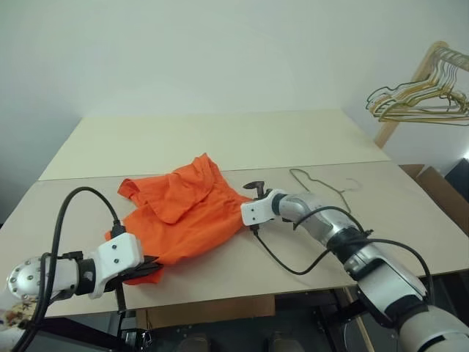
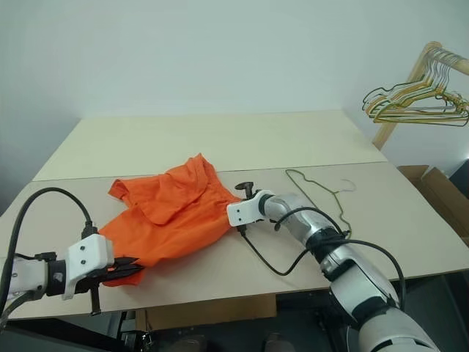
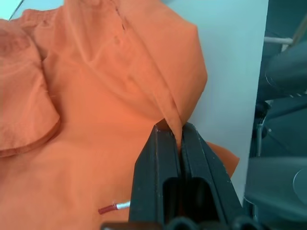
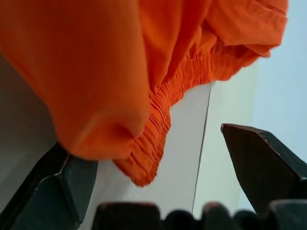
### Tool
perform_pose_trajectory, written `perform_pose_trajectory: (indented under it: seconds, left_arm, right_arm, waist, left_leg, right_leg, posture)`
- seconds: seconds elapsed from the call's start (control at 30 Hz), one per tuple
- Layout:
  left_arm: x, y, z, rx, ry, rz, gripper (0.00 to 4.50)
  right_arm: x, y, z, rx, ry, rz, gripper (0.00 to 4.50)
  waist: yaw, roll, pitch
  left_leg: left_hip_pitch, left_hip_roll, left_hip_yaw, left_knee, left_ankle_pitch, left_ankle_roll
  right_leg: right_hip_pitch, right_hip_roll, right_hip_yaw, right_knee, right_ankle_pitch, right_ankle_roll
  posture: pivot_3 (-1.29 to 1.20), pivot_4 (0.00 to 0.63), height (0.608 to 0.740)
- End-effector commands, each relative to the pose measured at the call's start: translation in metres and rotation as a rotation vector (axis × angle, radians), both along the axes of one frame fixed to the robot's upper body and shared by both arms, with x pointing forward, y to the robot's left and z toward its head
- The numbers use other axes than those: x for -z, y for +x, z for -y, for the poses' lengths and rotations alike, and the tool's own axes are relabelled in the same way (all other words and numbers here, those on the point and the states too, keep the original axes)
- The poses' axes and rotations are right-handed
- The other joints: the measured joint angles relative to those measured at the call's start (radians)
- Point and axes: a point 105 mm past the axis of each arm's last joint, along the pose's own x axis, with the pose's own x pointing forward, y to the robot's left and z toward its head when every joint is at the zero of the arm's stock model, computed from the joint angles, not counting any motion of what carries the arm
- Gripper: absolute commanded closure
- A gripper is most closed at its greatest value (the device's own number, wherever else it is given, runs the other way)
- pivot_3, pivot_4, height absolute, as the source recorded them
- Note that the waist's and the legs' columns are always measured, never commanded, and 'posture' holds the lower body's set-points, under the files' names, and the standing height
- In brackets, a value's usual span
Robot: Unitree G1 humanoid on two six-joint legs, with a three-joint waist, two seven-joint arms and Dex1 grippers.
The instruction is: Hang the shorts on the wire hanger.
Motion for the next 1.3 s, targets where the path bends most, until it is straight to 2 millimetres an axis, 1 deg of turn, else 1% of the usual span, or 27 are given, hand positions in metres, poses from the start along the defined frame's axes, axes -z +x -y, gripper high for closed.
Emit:
perform_pose_trajectory:
  seconds: [0.03, 0.07, 0.1, 0.23, 0.37, 0.5, 0.6, 0.7, 0.77, 0.83, 0.87, 0.9, 0.93, 1.0, 1.03, 1.07, 1.13, 1.17, 1.2, 1.23, 1.27, 1.3]
  left_arm:
    - [-0.014, -0.001, -0.002, -0.007, 0.006, 0.057, 4.5]
    - [-0.014, -0.001, -0.003, -0.013, 0.013, 0.062, 4.5]
    - [-0.013, -0.002, -0.004, -0.017, 0.017, 0.065, 4.5]
    - [-0.01, -0.004, -0.003, -0.016, 0.021, 0.058, 4.5]
    - [-0.007, -0.003, -0.002, -0.002, 0.027, 0.057, 4.5]
    - [-0.003, 0.003, -0.007, 0.034, 0.059, 0.067, 4.5]
    - [-0.005, 0.01, -0.011, 0.067, 0.067, 0.078, 4.5]
    - [-0.008, 0.015, -0.015, 0.13, 0.092, 0.09, 4.5]
    - [-0.01, 0.016, -0.017, 0.185, 0.105, 0.085, 4.5]
    - [-0.014, 0.018, -0.016, 0.243, 0.111, 0.081, 4.5]
    - [-0.016, 0.022, -0.015, 0.26, 0.11, 0.084, 4.5]
    - [-0.019, 0.027, -0.012, 0.271, 0.107, 0.098, 4.5]
    - [-0.024, 0.037, -0.01, 0.275, 0.102, 0.13, 4.5]
    - [-0.04, 0.064, -0.007, 0.249, 0.083, 0.21, 4.5]
    - [-0.055, 0.082, -0.005, 0.222, 0.061, 0.267, 4.5]
    - [-0.078, 0.111, -0.004, 0.151, 0.035, 0.357, 4.5]
    - [-0.112, 0.151, -0.001, 0.049, -0.001, 0.471, 4.5]
    - [-0.132, 0.175, -0.002, -0.037, -0.008, 0.558, 4.5]
    - [-0.163, 0.207, -0.007, -0.187, -0.007, 0.677, 4.5]
    - [-0.199, 0.229, -0.01, -0.33, -0.015, 0.822, 4.5]
    - [-0.223, 0.241, -0.012, -0.417, -0.018, 0.915, 4.5]
    - [-0.239, 0.247, -0.013, -0.491, -0.022, 0.983, 4.5]
  right_arm:
    - [-0.007, 0.0, -0.006, -0.081, 0.006, 0.026, 0.94]
    - [-0.009, -0.001, -0.007, -0.095, 0.017, 0.025, 1.25]
    - [-0.01, -0.002, -0.008, -0.104, 0.023, 0.026, 1.67]
    - [-0.014, -0.008, -0.005, -0.144, 0.03, 0.019, 3.09]
    - [-0.022, -0.015, 0.007, -0.161, 0.025, 0.011, 4.44]
    - [-0.035, -0.03, 0.039, -0.154, -0.016, -0.033, 4.48]
    - [-0.048, -0.051, 0.063, -0.149, -0.045, -0.092, 4.48]
    - [-0.06, -0.081, 0.088, -0.176, -0.111, -0.165, 4.48]
    - [-0.067, -0.1, 0.097, -0.197, -0.129, -0.228, 4.48]
    - [-0.074, -0.12, 0.098, -0.232, -0.101, -0.316, 4.48]
    - [-0.077, -0.123, 0.097, -0.234, -0.074, -0.348, 4.48]
    - [-0.081, -0.122, 0.093, -0.224, -0.033, -0.363, 4.48]
    - [-0.087, -0.113, 0.088, -0.203, 0.013, -0.351, 4.48]
    - [-0.101, -0.088, 0.078, -0.14, 0.128, -0.315, 4.48]
    - [-0.11, -0.068, 0.073, -0.094, 0.189, -0.271, 4.48]
    - [-0.125, -0.04, 0.069, -0.018, 0.26, -0.2, 4.48]
    - [-0.147, -0.002, 0.061, 0.087, 0.344, -0.095, 4.48]
    - [-0.164, 0.022, 0.058, 0.168, 0.408, -0.006, 4.48]
    - [-0.196, 0.049, 0.055, 0.285, 0.549, 0.124, 4.48]
    - [-0.23, 0.068, 0.054, 0.388, 0.686, 0.269, 4.48]
    - [-0.251, 0.076, 0.054, 0.453, 0.771, 0.361, 4.48]
    - [-0.264, 0.08, 0.055, 0.496, 0.828, 0.426, 4.48]
  waist:
    - [0.009, 0.0, 0.0]
    - [0.012, 0.0, 0.0]
    - [0.013, 0.0, 0.0]
    - [0.016, 0.0, 0.0]
    - [0.023, 0.0, 0.0]
    - [0.038, 0.0, 0.0]
    - [0.043, 0.0, 0.0]
    - [0.038, 0.0, 0.0]
    - [0.033, 0.0, 0.0]
    - [0.026, 0.0, 0.0]
    - [0.019, 0.0, 0.0]
    - [0.011, 0.0, 0.0]
    - [0.005, 0.0, 0.0]
    - [-0.011, 0.0, 0.001]
    - [-0.018, 0.0, 0.002]
    - [-0.022, -0.001, 0.003]
    - [-0.025, -0.002, 0.004]
    - [-0.026, -0.002, 0.004]
    - [-0.027, -0.002, 0.003]
    - [-0.028, -0.002, 0.003]
    - [-0.028, -0.003, 0.003]
    - [-0.03, -0.003, 0.003]
  left_leg:
    - [0.001, 0.0, 0.0, 0.0, 0.0, 0.0]
    - [0.001, 0.0, 0.0, 0.0, 0.0, 0.0]
    - [0.001, 0.0, 0.0, 0.0, 0.0, 0.0]
    - [0.001, 0.0, 0.0, 0.0, 0.0, 0.0]
    - [0.0, 0.0, -0.001, 0.0, 0.0, 0.0]
    - [0.001, 0.0, -0.001, 0.0, -0.002, 0.004]
    - [0.0, 0.001, -0.002, 0.0, -0.005, 0.008]
    - [-0.001, 0.001, -0.002, 0.001, -0.005, 0.009]
    - [0.0, 0.001, -0.002, 0.001, -0.006, 0.01]
    - [-0.001, 0.002, -0.002, 0.001, -0.006, 0.01]
    - [0.0, 0.002, -0.002, 0.001, -0.006, 0.01]
    - [0.001, 0.003, -0.001, 0.001, -0.006, 0.01]
    - [0.003, 0.003, -0.001, 0.002, -0.006, 0.01]
    - [0.008, 0.004, 0.0, 0.002, -0.006, 0.01]
    - [0.013, 0.003, 0.0, 0.002, -0.005, 0.01]
    - [0.014, 0.003, 0.0, 0.002, -0.004, 0.01]
    - [0.019, 0.0, -0.001, 0.001, 0.001, 0.009]
    - [0.015, 0.0, -0.002, -0.001, 0.003, 0.008]
    - [0.014, 0.0, -0.003, 0.0, 0.004, 0.006]
    - [0.013, -0.001, -0.002, 0.0, 0.007, 0.0]
    - [0.009, -0.001, -0.002, 0.0, 0.009, -0.003]
    - [-0.001, -0.001, -0.004, -0.001, 0.011, -0.007]
  right_leg:
    - [0.0, 0.0, 0.0, 0.0, 0.0, 0.0]
    - [0.0, 0.0, 0.0, 0.0, 0.0, 0.0]
    - [0.0, 0.0, 0.0, 0.0, 0.0, 0.0]
    - [0.0, 0.001, 0.0, 0.001, 0.0, 0.0]
    - [0.0, 0.001, 0.0, 0.001, 0.0, 0.0]
    - [0.001, 0.0, 0.0, 0.0, 0.0, 0.0]
    - [0.001, 0.0, -0.001, -0.001, 0.0, 0.0]
    - [0.001, 0.0, -0.002, -0.001, 0.0, 0.0]
    - [0.002, 0.0, -0.002, -0.001, 0.0, 0.0]
    - [0.001, 0.0, -0.002, -0.001, 0.0, 0.0]
    - [0.002, 0.0, -0.002, -0.001, 0.0, 0.0]
    - [0.003, 0.0, -0.002, -0.001, 0.0, 0.0]
    - [0.005, 0.0, -0.002, -0.001, 0.0, -0.001]
    - [0.01, 0.001, -0.002, -0.002, -0.001, -0.003]
    - [0.015, 0.001, -0.002, -0.002, -0.002, -0.004]
    - [0.017, 0.002, -0.002, -0.002, -0.002, -0.005]
    - [0.021, 0.003, -0.003, -0.003, 0.001, -0.002]
    - [0.018, 0.004, -0.004, -0.005, 0.008, -0.001]
    - [0.017, 0.004, -0.004, -0.003, 0.009, -0.001]
    - [0.016, 0.004, -0.004, -0.002, 0.008, -0.001]
    - [0.013, 0.004, -0.005, -0.001, 0.007, -0.001]
    - [0.002, 0.004, -0.007, 0.002, 0.009, -0.003]
  posture:
    - [0.23, 0.0, 0.74]
    - [0.23, 0.0, 0.74]
    - [0.23, 0.0, 0.74]
    - [0.23, 0.0, 0.74]
    - [0.22, 0.0, 0.74]
    - [0.18, 0.0, 0.74]
    - [0.16, 0.0, 0.74]
    - [0.14, 0.0, 0.74]
    - [0.1, 0.0, 0.74]
    - [0.08, 0.0, 0.74]
    - [0.06, 0.0, 0.74]
    - [0.06, 0.0, 0.74]
    - [0.05, 0.0, 0.74]
    - [0.04, 0.0, 0.74]
    - [0.04, 0.0, 0.74]
    - [0.03, 0.0, 0.74]
    - [0.04, 0.0, 0.74]
    - [0.04, 0.0, 0.74]
    - [0.04, 0.0, 0.74]
    - [0.05, 0.0, 0.74]
    - [0.05, 0.0, 0.74]
    - [0.06, 0.0, 0.74]
